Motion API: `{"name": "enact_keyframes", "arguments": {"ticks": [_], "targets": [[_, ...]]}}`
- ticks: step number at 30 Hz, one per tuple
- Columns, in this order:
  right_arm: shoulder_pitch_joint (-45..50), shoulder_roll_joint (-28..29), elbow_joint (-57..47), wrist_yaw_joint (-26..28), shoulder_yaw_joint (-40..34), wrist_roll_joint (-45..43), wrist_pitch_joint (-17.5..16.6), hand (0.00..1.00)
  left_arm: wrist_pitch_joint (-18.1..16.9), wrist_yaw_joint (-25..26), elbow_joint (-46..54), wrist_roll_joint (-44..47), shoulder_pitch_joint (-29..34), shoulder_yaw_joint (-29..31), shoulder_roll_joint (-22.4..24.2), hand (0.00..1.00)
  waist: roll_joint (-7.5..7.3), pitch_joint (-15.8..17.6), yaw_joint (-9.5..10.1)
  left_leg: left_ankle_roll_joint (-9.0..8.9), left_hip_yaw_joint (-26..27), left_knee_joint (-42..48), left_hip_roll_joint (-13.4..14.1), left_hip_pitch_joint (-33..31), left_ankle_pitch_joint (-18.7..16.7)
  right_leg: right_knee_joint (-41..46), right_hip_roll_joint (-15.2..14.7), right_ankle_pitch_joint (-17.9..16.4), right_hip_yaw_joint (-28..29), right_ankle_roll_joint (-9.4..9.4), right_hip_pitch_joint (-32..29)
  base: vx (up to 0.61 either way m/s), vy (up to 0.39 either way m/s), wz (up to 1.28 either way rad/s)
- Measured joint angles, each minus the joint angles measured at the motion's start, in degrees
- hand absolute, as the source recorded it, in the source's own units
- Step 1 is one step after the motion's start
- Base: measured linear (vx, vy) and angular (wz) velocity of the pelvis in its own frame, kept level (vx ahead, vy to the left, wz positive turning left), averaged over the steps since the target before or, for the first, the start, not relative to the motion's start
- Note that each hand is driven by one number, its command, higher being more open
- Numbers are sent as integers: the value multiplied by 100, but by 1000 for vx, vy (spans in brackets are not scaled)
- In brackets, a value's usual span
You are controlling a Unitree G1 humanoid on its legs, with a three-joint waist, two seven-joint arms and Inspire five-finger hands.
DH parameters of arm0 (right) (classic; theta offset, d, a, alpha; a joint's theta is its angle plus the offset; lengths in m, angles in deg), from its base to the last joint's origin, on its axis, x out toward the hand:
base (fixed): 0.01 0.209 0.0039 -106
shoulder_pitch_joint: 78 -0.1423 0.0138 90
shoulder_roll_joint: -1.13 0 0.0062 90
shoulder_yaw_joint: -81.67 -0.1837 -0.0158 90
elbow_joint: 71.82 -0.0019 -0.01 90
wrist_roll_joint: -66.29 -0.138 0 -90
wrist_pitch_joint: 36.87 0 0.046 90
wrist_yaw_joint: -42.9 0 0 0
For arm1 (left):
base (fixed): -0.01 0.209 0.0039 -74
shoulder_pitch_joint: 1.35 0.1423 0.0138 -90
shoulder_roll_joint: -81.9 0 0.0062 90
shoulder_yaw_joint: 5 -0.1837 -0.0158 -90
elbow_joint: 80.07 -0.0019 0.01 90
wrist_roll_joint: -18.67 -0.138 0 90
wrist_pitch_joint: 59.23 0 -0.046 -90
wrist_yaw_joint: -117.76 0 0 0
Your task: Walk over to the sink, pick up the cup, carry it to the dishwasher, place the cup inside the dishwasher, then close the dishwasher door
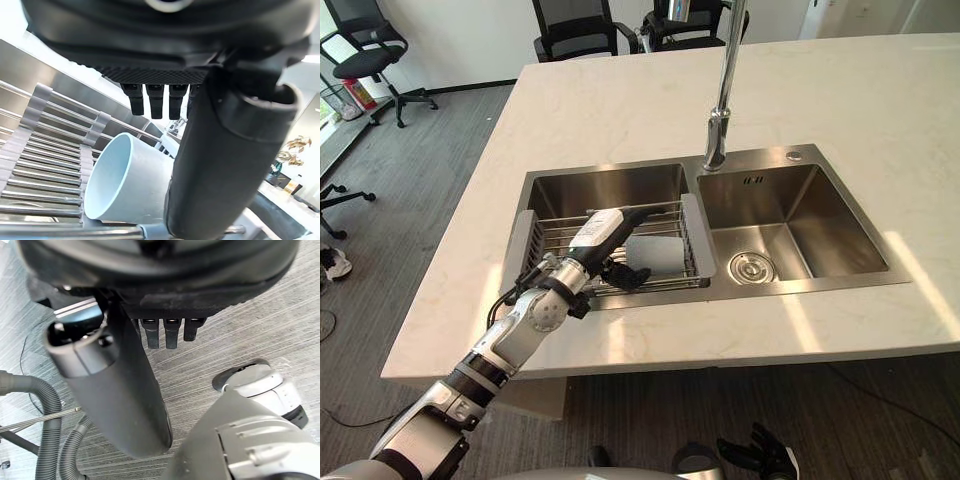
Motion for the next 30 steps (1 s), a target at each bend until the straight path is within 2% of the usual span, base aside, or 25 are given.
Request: {"name": "enact_keyframes", "arguments": {"ticks": [7,11,16,17,23,30], "targets": [[-56,11,-1,35,0,0,27,90,119,-194,-599,-2,-532,-107,-23,90,17,172,-100,-5,29,0,4,-17,-3,8,4,0,22,0,-36,0,0,-1],[-166,4,-1,40,0,0,42,90,193,-417,-1106,-14,-1043,-394,-33,90,87,252,-175,-12,54,0,3,-55,-8,20,5,0,43,0,-85,0,0,-2],[-313,-9,-42,56,2,0,44,90,223,-582,-1516,-12,-1475,-458,-55,90,163,387,-267,-16,69,0,10,-66,-10,45,11,1,54,0,-109,0,0,0],[-317,-15,-41,62,2,0,45,90,223,-641,-1539,-12,-1550,-475,-68,30,177,394,-267,-16,70,0,10,-80,-10,54,11,0,55,1,-127,0,0,0],[-326,-31,-37,89,3,0,46,90,135,-753,-1588,-287,-1835,-778,-308,30,193,416,-293,-28,133,0,13,-105,-18,77,10,0,119,1,-206,-1,-5,-5],[-320,-35,-36,82,4,-1,45,90,124,-669,-1586,-219,-1876,-785,-476,30,205,456,-384,-33,164,0,14,-118,-22,83,7,9,143,13,-229,-3,-2,-1]]}}
